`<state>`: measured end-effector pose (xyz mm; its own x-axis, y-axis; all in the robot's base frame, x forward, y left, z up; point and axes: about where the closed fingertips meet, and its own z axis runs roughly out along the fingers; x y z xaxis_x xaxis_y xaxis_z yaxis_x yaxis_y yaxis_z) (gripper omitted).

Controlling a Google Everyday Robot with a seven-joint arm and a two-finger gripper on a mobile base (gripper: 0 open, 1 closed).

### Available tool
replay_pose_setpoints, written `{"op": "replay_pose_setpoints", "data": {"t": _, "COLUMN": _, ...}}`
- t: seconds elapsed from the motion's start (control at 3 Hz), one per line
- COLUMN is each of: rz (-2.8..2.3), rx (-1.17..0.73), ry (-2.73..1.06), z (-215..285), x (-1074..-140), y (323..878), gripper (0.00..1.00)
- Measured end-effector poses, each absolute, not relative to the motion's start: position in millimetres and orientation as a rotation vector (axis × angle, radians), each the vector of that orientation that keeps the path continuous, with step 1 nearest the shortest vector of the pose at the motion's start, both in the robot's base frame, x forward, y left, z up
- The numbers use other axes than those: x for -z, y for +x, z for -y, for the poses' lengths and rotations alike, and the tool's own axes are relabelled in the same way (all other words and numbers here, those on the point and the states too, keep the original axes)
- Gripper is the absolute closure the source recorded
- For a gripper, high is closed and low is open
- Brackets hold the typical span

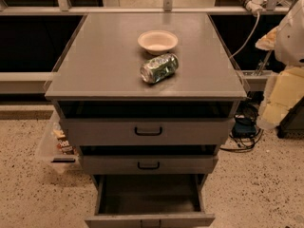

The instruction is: Place green can into bottom drawer

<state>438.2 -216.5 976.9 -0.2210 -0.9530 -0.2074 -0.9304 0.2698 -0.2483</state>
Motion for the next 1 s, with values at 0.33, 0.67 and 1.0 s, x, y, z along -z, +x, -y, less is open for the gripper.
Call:
{"op": "replay_pose_setpoints", "data": {"t": 0.33, "rz": -2.23, "rx": 0.101, "ry": -1.723, "z": 216.5, "x": -976.9, "y": 438.2, "gripper": 0.0}}
{"op": "replay_pose_setpoints", "data": {"t": 0.67, "rz": -2.122, "rx": 0.049, "ry": -1.811, "z": 195.2, "x": -974.3, "y": 463.2, "gripper": 0.0}}
{"op": "replay_pose_setpoints", "data": {"t": 1.0, "rz": -2.122, "rx": 0.049, "ry": -1.811, "z": 195.2, "x": -974.3, "y": 463.2, "gripper": 0.0}}
